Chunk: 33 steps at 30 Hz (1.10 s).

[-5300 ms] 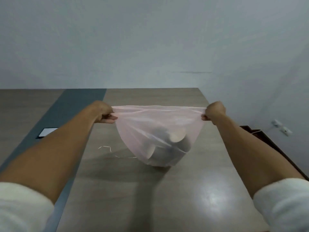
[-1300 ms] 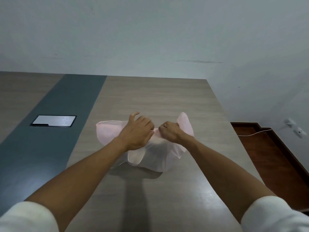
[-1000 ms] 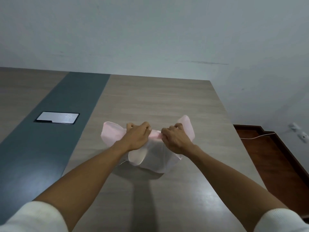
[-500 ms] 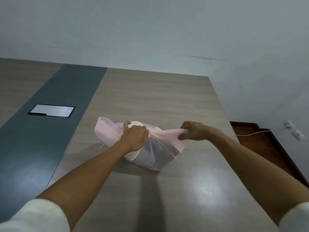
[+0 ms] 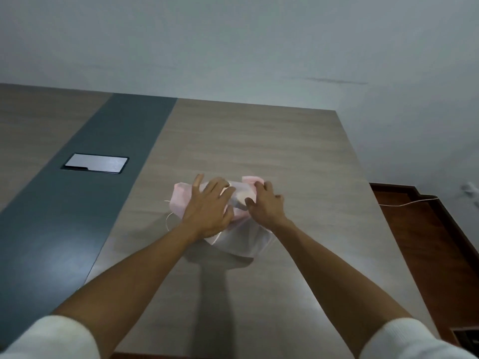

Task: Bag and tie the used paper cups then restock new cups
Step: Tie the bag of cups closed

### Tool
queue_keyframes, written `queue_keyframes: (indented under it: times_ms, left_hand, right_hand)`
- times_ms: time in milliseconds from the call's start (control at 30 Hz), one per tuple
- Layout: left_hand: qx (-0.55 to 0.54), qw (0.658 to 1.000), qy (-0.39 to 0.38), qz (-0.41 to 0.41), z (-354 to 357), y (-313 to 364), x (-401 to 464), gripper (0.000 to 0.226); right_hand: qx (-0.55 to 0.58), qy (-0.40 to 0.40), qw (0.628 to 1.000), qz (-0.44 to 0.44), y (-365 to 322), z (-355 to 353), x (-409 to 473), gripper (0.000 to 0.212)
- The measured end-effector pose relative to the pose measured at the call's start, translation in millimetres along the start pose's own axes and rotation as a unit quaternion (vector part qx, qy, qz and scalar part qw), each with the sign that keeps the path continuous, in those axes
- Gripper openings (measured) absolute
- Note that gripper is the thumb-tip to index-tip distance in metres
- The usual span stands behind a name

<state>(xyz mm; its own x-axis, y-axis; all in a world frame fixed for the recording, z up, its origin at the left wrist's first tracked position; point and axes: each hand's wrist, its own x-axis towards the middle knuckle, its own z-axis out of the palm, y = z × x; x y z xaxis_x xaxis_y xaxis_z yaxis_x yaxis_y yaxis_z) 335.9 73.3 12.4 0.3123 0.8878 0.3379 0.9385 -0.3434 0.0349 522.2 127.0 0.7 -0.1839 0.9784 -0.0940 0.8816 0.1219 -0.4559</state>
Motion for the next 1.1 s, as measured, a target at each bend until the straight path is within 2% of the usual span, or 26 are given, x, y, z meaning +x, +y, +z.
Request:
queue_keyframes:
  times_ms: [100, 167, 200, 267, 333, 400, 533, 633, 700, 767, 833, 900, 1000, 1100]
  left_hand:
    - [-0.032, 0.989, 0.143, -0.032, -14.7, -30.0, -27.4, 0.074]
    - [-0.067, 0.979, 0.158, -0.108, -20.0, -48.8, -48.1, 0.101]
    - [-0.104, 0.972, 0.138, -0.159, -21.1, -57.2, -57.4, 0.113]
    - [-0.201, 0.944, 0.039, -0.259, -20.4, -70.3, -71.0, 0.132]
    - [-0.26, 0.914, -0.072, -0.301, -15.5, -77.4, -77.4, 0.141]
    - [-0.275, 0.906, -0.107, -0.303, -10.4, -74.4, -71.3, 0.132]
    - [-0.271, 0.911, -0.073, -0.304, -4.0, -45.7, -27.5, 0.105]
    - [-0.277, 0.927, -0.022, -0.252, -3.4, -21.5, 3.6, 0.056]
    - [-0.341, 0.902, 0.042, -0.262, -6.4, 0.2, 15.1, 0.024]
    - [-0.407, 0.854, 0.082, -0.313, -7.8, 20.6, 23.4, 0.027]
    - [-0.431, 0.835, 0.083, -0.332, -5.1, 33.6, 30.4, 0.032]
    - [-0.394, 0.872, 0.061, -0.283, -4.5, 38.7, 31.2, 0.033]
    - [-0.251, 0.959, 0.064, -0.11, 1.1, 36.9, 27.9, 0.039]
    - [-0.133, 0.989, 0.068, -0.008, 3.6, 37.4, 28.9, 0.044]
  right_hand:
    - [-0.029, 0.01, 1.0, 0.007, -3.7, 13.0, 5.4, 0.068]
    - [-0.03, 0.033, 0.999, 0.013, -6.1, 18.2, 4.8, 0.075]
    - [-0.036, 0.046, 0.998, 0.015, -7.2, 19.9, 4.1, 0.077]
    - [-0.052, 0.063, 0.997, 0.017, -9.0, 22.0, 3.7, 0.078]
    - [-0.065, 0.063, 0.996, 0.021, -9.6, 24.5, 4.7, 0.084]
    - [-0.081, 0.058, 0.995, 0.02, -10.1, 28.0, 5.4, 0.092]
    - [-0.099, 0.032, 0.994, 0.017, -13.0, 35.5, 5.5, 0.107]
    - [-0.14, 0.001, 0.99, 0.006, -10.7, 44.9, -2.1, 0.104]
    - [-0.159, -0.023, 0.987, -0.006, -9.6, 50.0, -7.6, 0.098]
    - [-0.157, -0.043, 0.986, -0.021, -8.5, 51.3, -10.5, 0.09]
    - [-0.139, -0.049, 0.988, -0.039, -4.5, 46.1, -11.4, 0.073]
    - [-0.05, -0.018, 0.997, -0.047, 2.0, 34.3, -12.1, 0.049]
    - [0.149, 0.064, 0.987, -0.023, 7.6, 9.7, -11.0, 0.038]
    - [0.218, 0.116, 0.969, -0.021, 6.7, -11.3, -9.8, 0.02]
